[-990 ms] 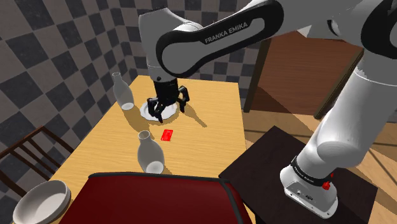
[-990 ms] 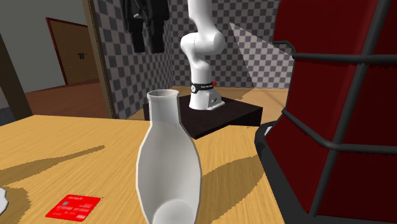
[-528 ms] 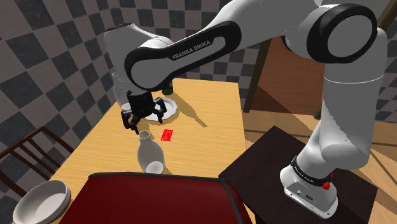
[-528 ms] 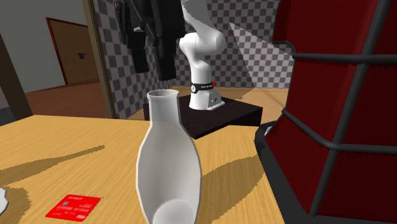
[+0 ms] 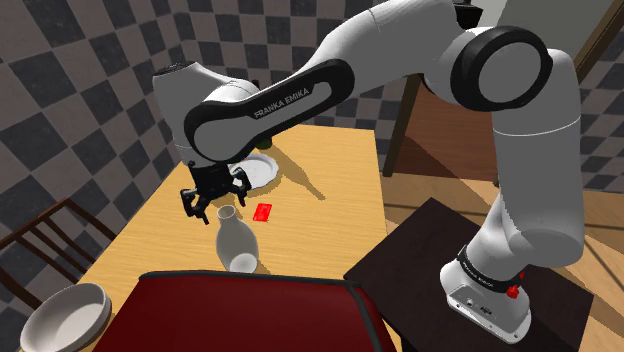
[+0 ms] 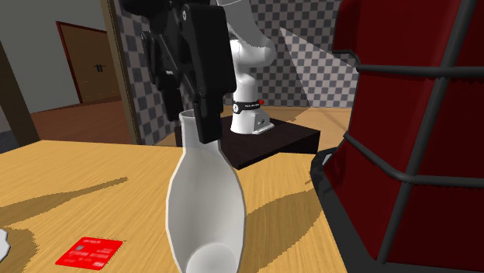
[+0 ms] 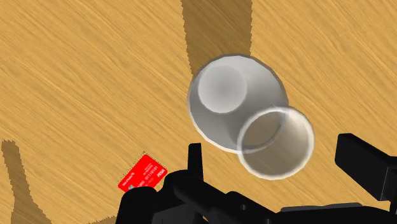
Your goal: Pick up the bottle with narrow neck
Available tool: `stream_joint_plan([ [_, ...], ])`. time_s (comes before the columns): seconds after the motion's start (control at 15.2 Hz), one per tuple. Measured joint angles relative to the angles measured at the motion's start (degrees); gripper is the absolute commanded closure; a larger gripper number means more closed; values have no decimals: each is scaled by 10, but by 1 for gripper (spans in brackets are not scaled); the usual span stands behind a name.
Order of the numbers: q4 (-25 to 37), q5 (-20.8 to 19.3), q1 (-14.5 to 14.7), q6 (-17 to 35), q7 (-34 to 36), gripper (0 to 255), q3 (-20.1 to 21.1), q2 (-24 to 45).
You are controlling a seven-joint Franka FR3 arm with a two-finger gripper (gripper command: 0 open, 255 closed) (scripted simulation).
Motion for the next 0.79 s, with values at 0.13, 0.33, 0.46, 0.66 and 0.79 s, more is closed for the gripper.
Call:
stream_joint_plan([
  [0.13,-8,-3,1,13,1,0,-2,5],
  [0.33,-11,-3,0,17,1,255,-2,6],
  [0.46,-11,-4,0,18,1,255,-2,6],
  [0.66,-12,-3,0,19,1,255,-2,6],
  [0.79,-13,-3,-1,19,1,255,-2,5],
])
